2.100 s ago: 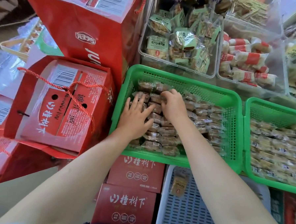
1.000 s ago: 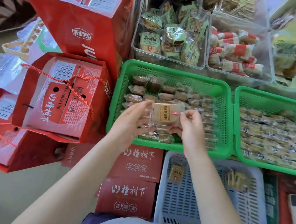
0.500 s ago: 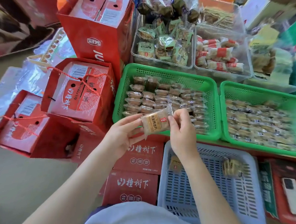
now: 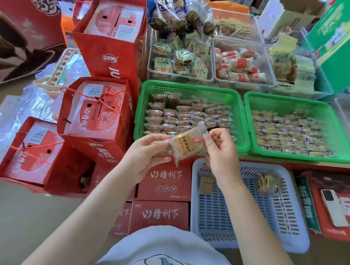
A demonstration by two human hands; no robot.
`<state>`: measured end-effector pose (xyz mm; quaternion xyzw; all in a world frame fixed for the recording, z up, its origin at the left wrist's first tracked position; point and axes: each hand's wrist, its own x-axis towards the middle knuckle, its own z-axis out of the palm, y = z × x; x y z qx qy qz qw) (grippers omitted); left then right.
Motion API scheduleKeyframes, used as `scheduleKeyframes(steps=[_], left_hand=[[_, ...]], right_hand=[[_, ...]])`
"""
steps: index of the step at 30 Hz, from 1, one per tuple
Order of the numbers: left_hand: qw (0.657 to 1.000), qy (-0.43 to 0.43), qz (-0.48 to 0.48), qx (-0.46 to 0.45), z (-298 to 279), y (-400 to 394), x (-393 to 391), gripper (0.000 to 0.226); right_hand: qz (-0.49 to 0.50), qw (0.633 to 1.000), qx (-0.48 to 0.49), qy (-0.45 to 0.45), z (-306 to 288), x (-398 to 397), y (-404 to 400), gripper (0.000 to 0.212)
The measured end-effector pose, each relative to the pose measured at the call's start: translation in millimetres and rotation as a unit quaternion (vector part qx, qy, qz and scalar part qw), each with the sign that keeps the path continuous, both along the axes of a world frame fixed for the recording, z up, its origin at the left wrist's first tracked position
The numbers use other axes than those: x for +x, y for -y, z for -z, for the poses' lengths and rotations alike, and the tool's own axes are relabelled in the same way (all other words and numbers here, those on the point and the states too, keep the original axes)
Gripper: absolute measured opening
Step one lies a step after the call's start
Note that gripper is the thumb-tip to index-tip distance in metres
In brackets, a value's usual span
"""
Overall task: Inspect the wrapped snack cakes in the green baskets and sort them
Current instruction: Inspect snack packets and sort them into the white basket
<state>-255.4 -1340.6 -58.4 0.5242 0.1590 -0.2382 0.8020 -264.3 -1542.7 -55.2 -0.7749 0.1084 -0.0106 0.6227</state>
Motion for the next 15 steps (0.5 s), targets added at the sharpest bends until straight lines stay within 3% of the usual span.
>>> scheduleKeyframes(steps=[4, 8, 15], left_hand=[[0.999, -0.006, -0.013, 0.052, -5, -5, -7, 0.012], [0.996, -0.020, -0.043, 0.070, -8, -18, -13, 0.016], [0.997, -0.045, -0.059, 0.006, -3, -42, -25, 0.029]], right_hand=[[-0.028, 0.991, -0.116, 0.057, -6, -7, -10, 0.015], [-0.060, 0.959, -0.250, 0.123, -9, -9, -26, 0.015], [-0.083, 0.924, -0.341, 0.152, -7, -16, -47, 0.016]])
